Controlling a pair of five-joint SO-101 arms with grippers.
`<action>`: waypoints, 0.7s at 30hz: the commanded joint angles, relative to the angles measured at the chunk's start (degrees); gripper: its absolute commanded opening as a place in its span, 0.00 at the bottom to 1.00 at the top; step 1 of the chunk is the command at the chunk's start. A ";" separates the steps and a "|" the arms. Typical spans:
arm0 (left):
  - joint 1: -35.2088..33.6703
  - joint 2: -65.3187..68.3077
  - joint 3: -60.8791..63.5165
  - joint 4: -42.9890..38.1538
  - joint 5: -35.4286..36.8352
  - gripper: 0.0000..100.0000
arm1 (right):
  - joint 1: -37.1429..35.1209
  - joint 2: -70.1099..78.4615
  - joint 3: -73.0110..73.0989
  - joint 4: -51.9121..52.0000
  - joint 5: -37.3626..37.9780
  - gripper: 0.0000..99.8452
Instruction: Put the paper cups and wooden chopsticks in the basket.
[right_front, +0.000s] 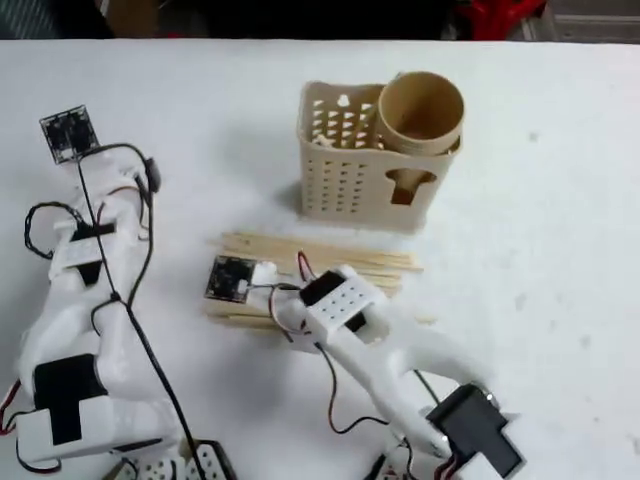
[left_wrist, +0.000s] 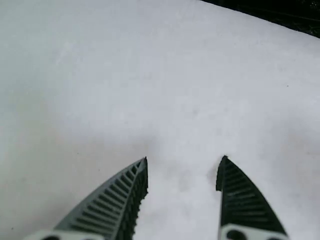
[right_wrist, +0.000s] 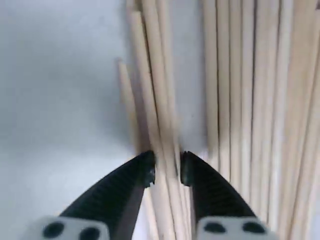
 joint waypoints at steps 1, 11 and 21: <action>0.84 -0.22 -2.99 0.09 0.44 0.23 | 0.57 0.13 -0.44 0.22 0.44 0.08; 0.84 -0.22 -2.99 0.00 0.44 0.23 | 4.18 -6.64 0.53 0.31 0.26 0.08; 0.84 -0.22 -2.99 0.00 0.44 0.23 | 4.18 -11.82 2.81 0.31 -0.09 0.08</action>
